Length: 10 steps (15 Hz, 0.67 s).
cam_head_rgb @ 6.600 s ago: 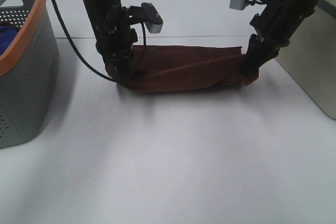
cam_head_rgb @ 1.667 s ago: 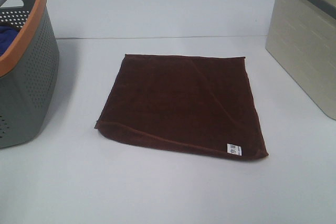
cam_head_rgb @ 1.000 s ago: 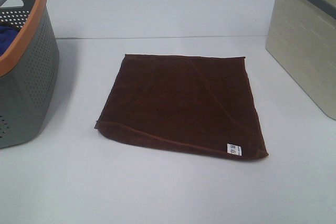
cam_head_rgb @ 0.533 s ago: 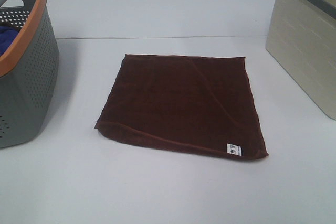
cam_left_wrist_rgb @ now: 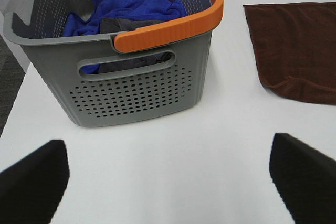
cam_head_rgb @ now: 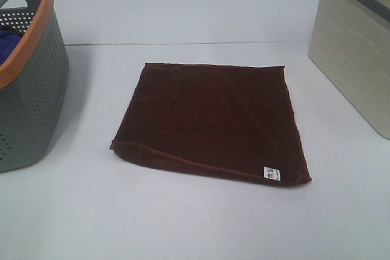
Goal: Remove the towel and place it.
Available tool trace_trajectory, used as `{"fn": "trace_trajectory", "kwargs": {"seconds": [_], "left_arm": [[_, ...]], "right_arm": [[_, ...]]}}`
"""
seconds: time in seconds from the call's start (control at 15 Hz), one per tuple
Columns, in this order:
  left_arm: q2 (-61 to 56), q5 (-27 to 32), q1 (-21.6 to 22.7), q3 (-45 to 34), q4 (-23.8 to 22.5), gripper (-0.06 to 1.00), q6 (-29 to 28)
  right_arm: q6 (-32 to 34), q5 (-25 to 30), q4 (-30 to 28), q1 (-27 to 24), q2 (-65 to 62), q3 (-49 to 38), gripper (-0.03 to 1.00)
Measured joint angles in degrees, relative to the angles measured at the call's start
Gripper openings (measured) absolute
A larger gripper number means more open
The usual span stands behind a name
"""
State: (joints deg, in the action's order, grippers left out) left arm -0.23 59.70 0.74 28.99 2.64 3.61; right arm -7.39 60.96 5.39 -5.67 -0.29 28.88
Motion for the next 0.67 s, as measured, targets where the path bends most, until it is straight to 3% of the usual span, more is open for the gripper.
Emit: {"fn": "trace_trajectory", "kwargs": {"seconds": [0.67], "left_arm": [[0.00,0.00,0.00,0.00,0.00,0.99,0.06]], "right_arm": [[0.06,0.00,0.00,0.00,0.00,0.00,0.96]]}}
